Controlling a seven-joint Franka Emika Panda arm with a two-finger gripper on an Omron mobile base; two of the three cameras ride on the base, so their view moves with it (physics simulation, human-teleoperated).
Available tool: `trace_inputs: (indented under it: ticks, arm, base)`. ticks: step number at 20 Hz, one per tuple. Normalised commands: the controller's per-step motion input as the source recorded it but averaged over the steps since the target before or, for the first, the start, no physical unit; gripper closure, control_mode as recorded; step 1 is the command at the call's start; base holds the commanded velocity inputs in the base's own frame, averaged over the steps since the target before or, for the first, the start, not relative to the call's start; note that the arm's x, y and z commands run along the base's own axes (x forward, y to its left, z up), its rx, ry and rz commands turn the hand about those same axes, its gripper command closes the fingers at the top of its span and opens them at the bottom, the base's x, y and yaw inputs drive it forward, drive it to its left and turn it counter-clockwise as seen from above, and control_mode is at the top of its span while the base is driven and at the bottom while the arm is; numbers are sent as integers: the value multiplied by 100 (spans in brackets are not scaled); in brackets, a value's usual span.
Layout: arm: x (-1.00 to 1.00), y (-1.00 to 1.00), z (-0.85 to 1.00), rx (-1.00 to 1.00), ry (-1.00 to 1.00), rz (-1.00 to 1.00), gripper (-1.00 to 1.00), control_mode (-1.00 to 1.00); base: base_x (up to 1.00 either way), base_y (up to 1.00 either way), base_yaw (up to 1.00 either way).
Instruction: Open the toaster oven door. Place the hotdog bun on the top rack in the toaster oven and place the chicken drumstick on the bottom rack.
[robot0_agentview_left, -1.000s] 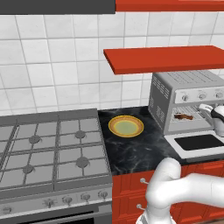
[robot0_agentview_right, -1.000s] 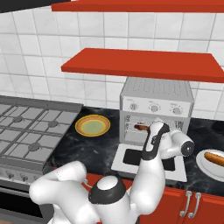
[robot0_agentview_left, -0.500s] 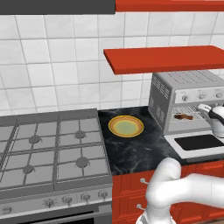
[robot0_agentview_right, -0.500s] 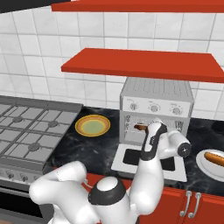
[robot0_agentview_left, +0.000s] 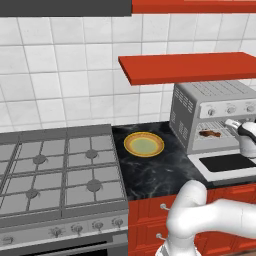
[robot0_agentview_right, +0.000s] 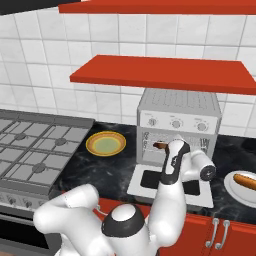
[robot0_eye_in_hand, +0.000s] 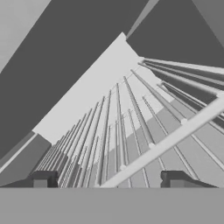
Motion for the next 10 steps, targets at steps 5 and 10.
trace_inputs:
  ticks: [5, 10]
  arm:
    - [6, 39, -40, 0, 11, 0, -100, -100]
    - [-11, 35, -45, 0, 21, 0, -100, -100]
  base:
    - [0, 0, 0]
    - [0, 0, 0]
